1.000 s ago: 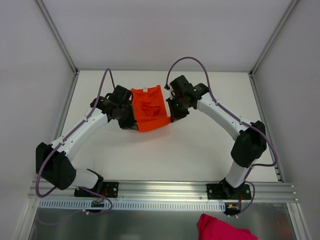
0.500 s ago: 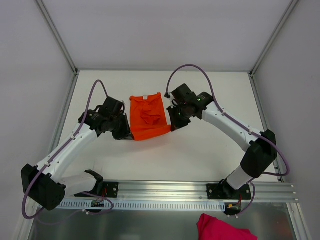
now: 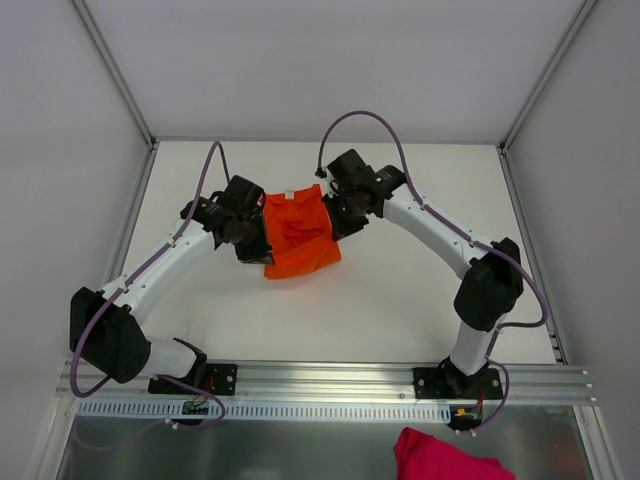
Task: Fold and stack the t-shirts
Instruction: Fold the long partially folded tshirt into a neat square
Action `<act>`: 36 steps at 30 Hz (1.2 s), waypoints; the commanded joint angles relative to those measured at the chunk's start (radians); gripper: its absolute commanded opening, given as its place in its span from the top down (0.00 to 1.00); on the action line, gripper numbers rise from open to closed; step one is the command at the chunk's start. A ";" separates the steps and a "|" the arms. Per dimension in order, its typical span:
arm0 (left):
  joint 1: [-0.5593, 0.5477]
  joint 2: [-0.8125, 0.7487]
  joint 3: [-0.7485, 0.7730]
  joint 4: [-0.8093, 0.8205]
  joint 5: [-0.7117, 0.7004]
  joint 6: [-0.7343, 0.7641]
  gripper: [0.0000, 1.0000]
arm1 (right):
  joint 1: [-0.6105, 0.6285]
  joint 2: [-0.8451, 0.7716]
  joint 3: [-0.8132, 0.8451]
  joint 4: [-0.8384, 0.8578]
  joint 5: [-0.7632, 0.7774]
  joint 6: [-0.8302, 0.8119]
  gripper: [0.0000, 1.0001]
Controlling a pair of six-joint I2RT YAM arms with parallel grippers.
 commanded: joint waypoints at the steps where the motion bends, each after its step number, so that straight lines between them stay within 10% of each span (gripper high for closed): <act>1: 0.006 0.034 0.104 0.015 -0.044 0.045 1.00 | -0.023 0.062 0.140 -0.015 0.045 -0.038 0.99; 36: 0.130 0.291 0.343 0.089 -0.070 0.142 1.00 | -0.095 0.372 0.480 0.063 0.039 -0.061 0.99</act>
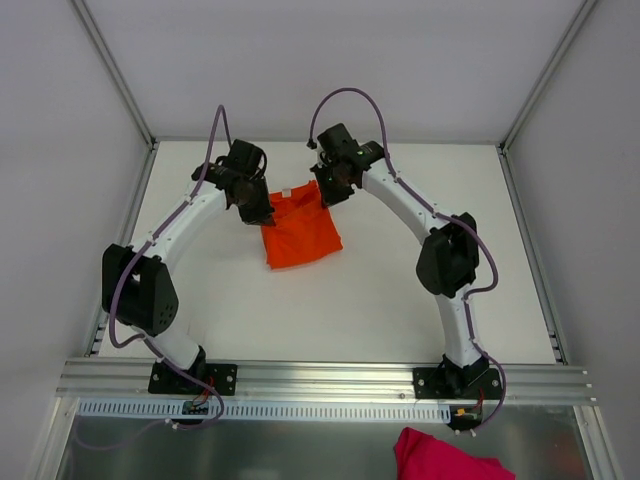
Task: Fold and stack the t-shirts
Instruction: Fold the long partially folded tshirt into a neat square
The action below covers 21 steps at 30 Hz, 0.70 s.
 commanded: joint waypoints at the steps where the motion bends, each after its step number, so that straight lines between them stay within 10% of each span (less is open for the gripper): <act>1: 0.017 0.021 0.101 0.017 -0.033 0.042 1.00 | -0.018 0.021 0.077 0.052 0.009 -0.021 0.99; 21: 0.040 0.089 0.200 0.014 -0.075 0.036 1.00 | -0.073 0.078 0.157 0.170 -0.018 -0.041 0.99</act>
